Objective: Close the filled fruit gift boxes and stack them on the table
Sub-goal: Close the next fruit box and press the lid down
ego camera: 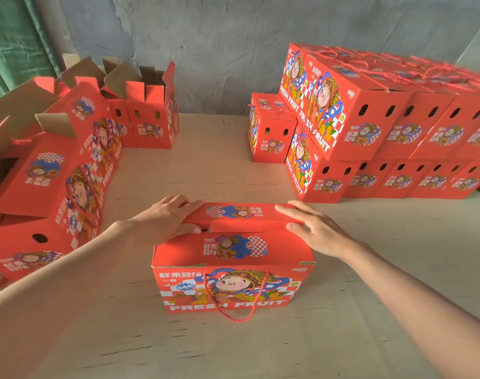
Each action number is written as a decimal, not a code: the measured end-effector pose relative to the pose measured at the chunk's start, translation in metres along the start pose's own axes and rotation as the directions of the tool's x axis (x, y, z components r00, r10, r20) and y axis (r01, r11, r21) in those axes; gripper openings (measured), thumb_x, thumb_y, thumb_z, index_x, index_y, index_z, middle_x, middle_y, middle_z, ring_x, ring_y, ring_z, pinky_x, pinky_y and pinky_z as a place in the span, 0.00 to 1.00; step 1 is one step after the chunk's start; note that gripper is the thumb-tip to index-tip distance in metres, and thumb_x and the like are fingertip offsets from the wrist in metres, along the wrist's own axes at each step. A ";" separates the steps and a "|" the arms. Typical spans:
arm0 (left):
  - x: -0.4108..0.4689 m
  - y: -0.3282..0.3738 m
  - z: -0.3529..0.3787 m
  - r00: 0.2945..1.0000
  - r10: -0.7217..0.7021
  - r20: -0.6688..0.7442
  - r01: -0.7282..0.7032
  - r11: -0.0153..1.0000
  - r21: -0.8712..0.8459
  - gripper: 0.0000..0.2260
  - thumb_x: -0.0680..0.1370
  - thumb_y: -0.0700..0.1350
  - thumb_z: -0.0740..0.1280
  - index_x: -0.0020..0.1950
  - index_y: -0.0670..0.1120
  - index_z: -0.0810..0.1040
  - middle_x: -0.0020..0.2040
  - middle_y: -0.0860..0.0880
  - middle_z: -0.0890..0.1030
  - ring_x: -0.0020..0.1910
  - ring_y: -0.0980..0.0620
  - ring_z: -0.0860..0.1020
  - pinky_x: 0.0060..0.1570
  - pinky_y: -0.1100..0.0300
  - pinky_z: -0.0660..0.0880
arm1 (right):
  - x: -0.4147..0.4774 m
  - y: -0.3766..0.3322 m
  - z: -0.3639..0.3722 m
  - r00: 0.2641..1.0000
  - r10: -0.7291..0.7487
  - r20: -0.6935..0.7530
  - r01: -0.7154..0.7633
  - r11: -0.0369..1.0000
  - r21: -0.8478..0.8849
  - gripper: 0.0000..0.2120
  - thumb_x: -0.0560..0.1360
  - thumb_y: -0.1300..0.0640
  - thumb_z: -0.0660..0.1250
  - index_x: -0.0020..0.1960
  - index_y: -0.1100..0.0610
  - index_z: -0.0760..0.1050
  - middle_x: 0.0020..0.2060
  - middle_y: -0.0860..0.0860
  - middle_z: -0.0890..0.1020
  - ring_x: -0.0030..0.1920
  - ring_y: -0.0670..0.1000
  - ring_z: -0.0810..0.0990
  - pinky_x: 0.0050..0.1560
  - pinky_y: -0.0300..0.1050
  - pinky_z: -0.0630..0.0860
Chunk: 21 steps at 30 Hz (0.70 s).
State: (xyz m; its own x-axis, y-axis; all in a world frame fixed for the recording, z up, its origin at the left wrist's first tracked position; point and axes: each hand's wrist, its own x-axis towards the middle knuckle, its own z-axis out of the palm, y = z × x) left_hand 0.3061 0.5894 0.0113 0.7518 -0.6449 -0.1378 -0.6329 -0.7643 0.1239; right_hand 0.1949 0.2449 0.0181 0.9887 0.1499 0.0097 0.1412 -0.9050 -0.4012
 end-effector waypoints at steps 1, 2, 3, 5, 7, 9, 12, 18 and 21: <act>-0.001 0.001 -0.001 1.000 -0.001 0.013 0.001 1.000 -0.008 0.41 0.66 0.73 0.42 0.76 0.57 0.50 0.68 0.50 0.64 0.68 0.47 0.63 0.67 0.52 0.63 | 0.000 0.001 0.001 1.000 -0.002 -0.013 0.002 1.000 0.004 0.20 0.79 0.43 0.56 0.64 0.23 0.53 0.75 0.42 0.58 0.68 0.52 0.69 0.63 0.43 0.63; -0.002 0.002 -0.003 1.000 -0.007 0.025 0.007 1.000 -0.013 0.41 0.66 0.74 0.41 0.76 0.57 0.50 0.68 0.50 0.64 0.68 0.47 0.63 0.67 0.52 0.62 | 0.001 0.001 0.003 1.000 -0.001 -0.026 0.001 1.000 0.007 0.20 0.79 0.43 0.56 0.65 0.24 0.54 0.74 0.43 0.59 0.65 0.54 0.72 0.62 0.42 0.63; -0.003 0.004 -0.005 0.999 -0.017 0.031 0.017 1.000 -0.006 0.42 0.65 0.75 0.40 0.76 0.58 0.50 0.68 0.50 0.65 0.69 0.47 0.63 0.68 0.51 0.60 | 0.000 0.001 0.005 0.999 0.002 -0.039 -0.001 1.000 0.007 0.20 0.79 0.44 0.57 0.65 0.25 0.55 0.74 0.43 0.59 0.64 0.55 0.73 0.61 0.41 0.63; -0.004 0.013 -0.012 0.998 -0.046 0.034 0.045 0.999 0.025 0.45 0.63 0.77 0.38 0.76 0.58 0.50 0.69 0.51 0.67 0.69 0.47 0.65 0.71 0.46 0.51 | 0.000 0.001 0.008 0.998 0.005 -0.069 -0.004 1.000 0.008 0.20 0.79 0.45 0.58 0.65 0.27 0.56 0.74 0.43 0.60 0.64 0.56 0.73 0.60 0.41 0.63; -0.001 0.029 -0.018 0.998 -0.057 0.028 0.056 0.998 0.032 0.47 0.62 0.80 0.39 0.76 0.56 0.51 0.67 0.50 0.69 0.68 0.47 0.67 0.71 0.42 0.45 | -0.001 0.000 0.008 0.996 -0.002 -0.085 0.003 1.000 0.011 0.20 0.79 0.46 0.59 0.66 0.29 0.57 0.73 0.43 0.61 0.61 0.58 0.74 0.61 0.43 0.65; 0.004 0.044 -0.018 1.000 -0.027 0.005 0.027 0.997 0.078 0.45 0.64 0.77 0.42 0.76 0.55 0.52 0.67 0.49 0.69 0.66 0.46 0.69 0.71 0.44 0.53 | -0.002 -0.002 0.008 0.996 -0.002 -0.085 0.003 1.000 0.011 0.20 0.79 0.47 0.59 0.67 0.31 0.58 0.73 0.44 0.62 0.63 0.56 0.73 0.62 0.45 0.66; 0.009 0.049 -0.016 1.000 -0.007 -0.006 0.007 0.993 0.119 0.39 0.68 0.72 0.43 0.77 0.56 0.50 0.67 0.48 0.68 0.65 0.45 0.68 0.64 0.51 0.65 | -0.003 -0.003 0.007 0.997 0.003 -0.081 -0.002 1.000 0.010 0.20 0.80 0.47 0.59 0.69 0.34 0.61 0.73 0.44 0.61 0.68 0.51 0.69 0.64 0.47 0.66; 0.005 0.047 -0.010 1.000 -0.014 -0.010 0.016 0.989 0.147 0.37 0.70 0.70 0.40 0.77 0.58 0.47 0.69 0.48 0.65 0.68 0.45 0.64 0.68 0.49 0.61 | -0.004 -0.005 0.006 0.999 0.011 -0.044 -0.009 0.999 0.044 0.20 0.80 0.48 0.58 0.68 0.31 0.58 0.75 0.43 0.58 0.70 0.47 0.64 0.62 0.39 0.62; 0.001 0.047 -0.009 0.999 -0.028 -0.018 0.030 0.994 0.108 0.37 0.68 0.69 0.32 0.76 0.59 0.43 0.74 0.49 0.58 0.74 0.46 0.55 0.72 0.44 0.49 | -0.005 -0.002 0.005 1.000 0.015 0.011 -0.016 0.999 0.036 0.20 0.80 0.45 0.56 0.67 0.28 0.54 0.75 0.39 0.53 0.73 0.43 0.58 0.65 0.42 0.61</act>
State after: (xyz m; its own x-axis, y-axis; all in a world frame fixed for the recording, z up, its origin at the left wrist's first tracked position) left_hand 0.2788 0.5534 0.0259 0.7723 -0.6231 -0.1238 -0.6267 -0.7792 0.0126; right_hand 0.1893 0.2481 0.0140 0.9901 0.1404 -0.0063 0.1238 -0.8924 -0.4339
